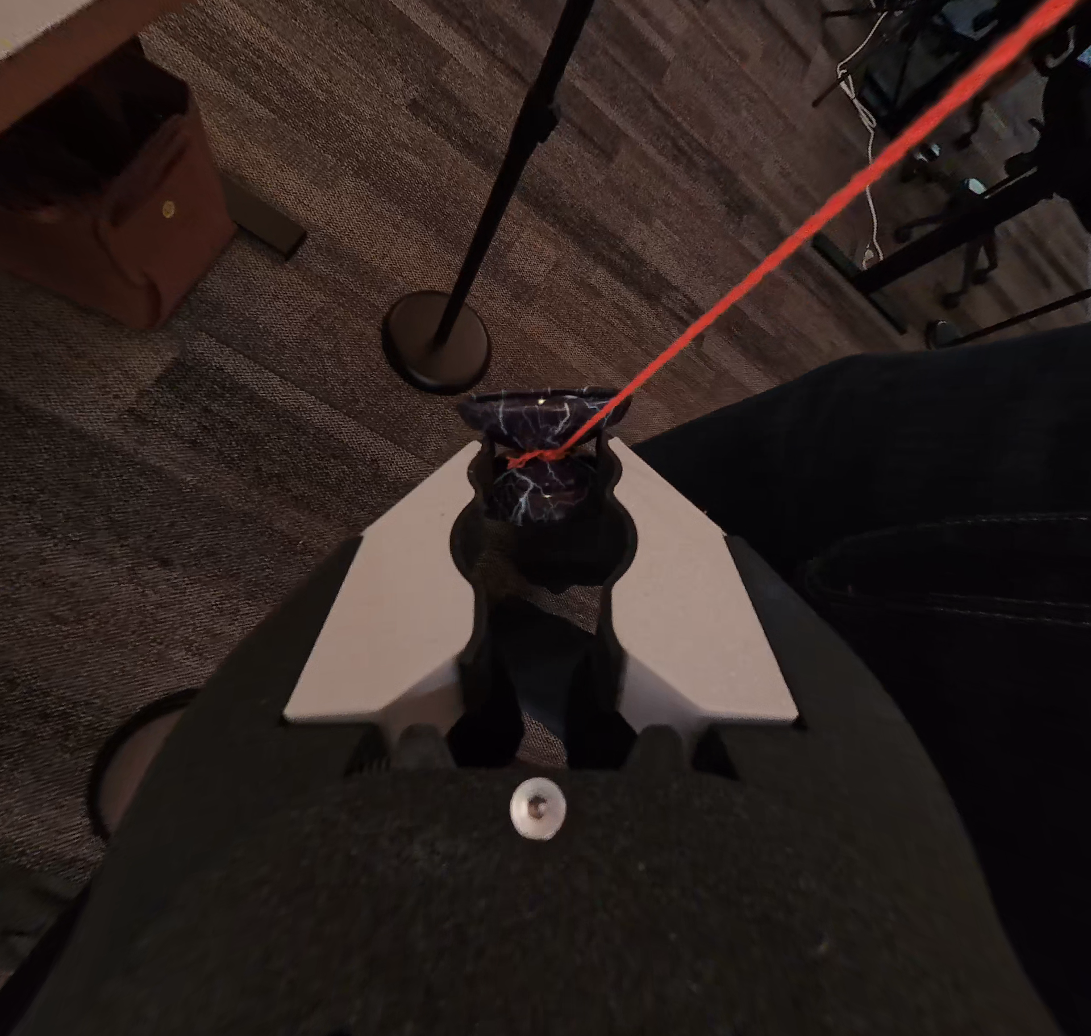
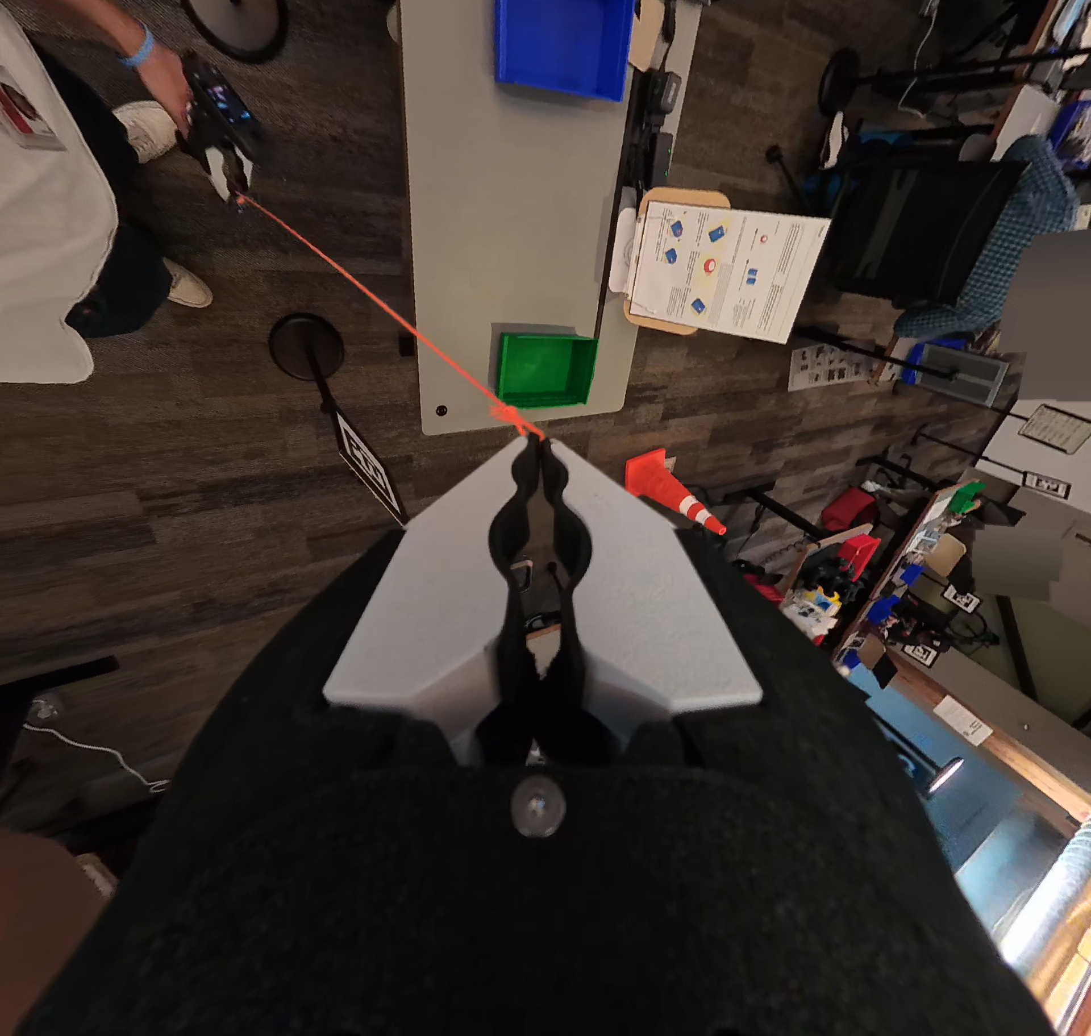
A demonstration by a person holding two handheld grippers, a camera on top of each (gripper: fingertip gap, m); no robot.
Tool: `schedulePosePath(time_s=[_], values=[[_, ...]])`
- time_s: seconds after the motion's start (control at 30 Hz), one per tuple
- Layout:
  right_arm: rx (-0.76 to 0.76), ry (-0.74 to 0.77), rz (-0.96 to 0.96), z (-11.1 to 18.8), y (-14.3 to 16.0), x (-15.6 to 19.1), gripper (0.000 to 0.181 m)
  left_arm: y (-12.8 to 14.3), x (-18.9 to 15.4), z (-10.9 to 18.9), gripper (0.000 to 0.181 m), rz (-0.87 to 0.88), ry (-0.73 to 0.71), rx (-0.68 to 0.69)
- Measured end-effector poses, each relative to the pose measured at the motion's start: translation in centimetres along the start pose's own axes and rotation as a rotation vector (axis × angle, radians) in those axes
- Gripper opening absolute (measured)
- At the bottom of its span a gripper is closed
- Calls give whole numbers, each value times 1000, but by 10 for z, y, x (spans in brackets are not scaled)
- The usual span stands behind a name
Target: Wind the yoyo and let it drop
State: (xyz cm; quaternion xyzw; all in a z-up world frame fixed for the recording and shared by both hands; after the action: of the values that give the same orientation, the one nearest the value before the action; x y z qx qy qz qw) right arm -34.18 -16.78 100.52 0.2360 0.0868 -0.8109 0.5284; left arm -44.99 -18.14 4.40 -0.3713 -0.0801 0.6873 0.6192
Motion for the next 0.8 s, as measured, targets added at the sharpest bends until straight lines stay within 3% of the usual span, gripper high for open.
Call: schedulePosePath(time_s=[0.1, 0.23, 0.4, 0.63, 0.8], values=[[33, -16, -28, -23, 16, -1, 0, -8, 0, 16, 32, -2, -18, -33], [133, 0, -59, -79, 43, 0, 0, -29, -2, 48, 32, 27, -17, -136], [188, -11, -52, -175, 68, 14, 0, -57, -10, 92, 31, 77, 41, -292], [92, -21, -93, -328, 88, 28, 0, -94, -3, 140, 31, 226, 130, -457], [-65, 13, -206, -422, 101, 4, 0, -141, 32, 190, 31, 239, 24, -544]])
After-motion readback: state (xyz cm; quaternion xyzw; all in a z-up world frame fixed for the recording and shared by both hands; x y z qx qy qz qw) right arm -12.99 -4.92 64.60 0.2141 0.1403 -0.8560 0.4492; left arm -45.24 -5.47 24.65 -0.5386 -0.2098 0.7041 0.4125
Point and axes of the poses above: each gripper's, where its closed fingertips meet, z back along the fingers, y out of its underside, x = y × z across the jaws, the point moved 7 cm from there along z, back along the fingers, and after that the axes turned 6 degrees about x, right-handed, at the moved point
